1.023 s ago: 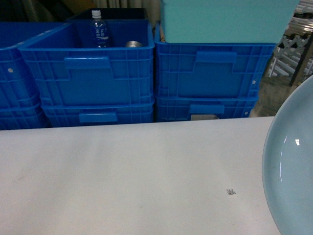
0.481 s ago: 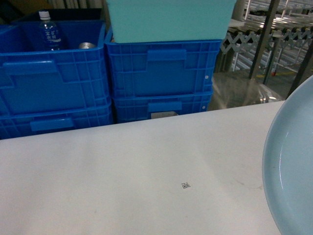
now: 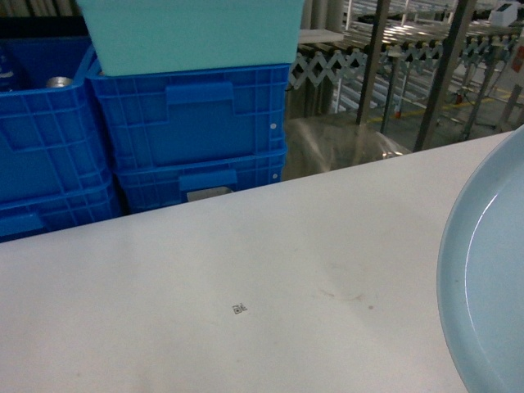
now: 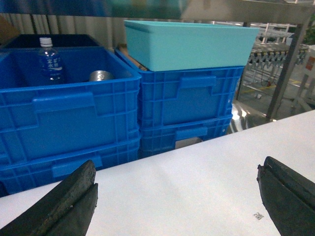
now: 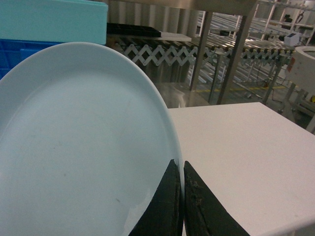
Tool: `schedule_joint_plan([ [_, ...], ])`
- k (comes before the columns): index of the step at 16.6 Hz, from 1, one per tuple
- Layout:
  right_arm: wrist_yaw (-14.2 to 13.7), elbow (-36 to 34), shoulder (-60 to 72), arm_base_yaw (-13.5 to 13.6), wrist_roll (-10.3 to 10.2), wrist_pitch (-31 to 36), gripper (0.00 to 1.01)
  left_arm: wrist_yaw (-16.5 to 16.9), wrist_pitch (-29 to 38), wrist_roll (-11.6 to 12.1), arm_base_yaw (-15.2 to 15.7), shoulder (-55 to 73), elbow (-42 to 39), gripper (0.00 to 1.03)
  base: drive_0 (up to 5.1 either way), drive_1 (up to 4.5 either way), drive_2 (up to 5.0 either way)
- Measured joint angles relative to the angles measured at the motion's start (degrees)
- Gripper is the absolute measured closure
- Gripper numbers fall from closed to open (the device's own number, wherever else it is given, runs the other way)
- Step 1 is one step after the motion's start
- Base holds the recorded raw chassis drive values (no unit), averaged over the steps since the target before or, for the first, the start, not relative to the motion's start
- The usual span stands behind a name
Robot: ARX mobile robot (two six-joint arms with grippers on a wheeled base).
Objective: Place blue tray on left shelf second layer neatly
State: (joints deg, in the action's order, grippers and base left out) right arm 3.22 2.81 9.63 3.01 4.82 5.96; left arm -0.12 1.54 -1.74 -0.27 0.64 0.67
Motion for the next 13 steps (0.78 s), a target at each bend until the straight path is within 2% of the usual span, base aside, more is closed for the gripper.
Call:
schedule_joint_plan([
  [13,0.0,0.0,0.0,0.0,0.0,0.0,0.99,0.0,0.0,0.0,0.0,0.0,0.0,0.05,-1.6,-1.59,-1.6],
])
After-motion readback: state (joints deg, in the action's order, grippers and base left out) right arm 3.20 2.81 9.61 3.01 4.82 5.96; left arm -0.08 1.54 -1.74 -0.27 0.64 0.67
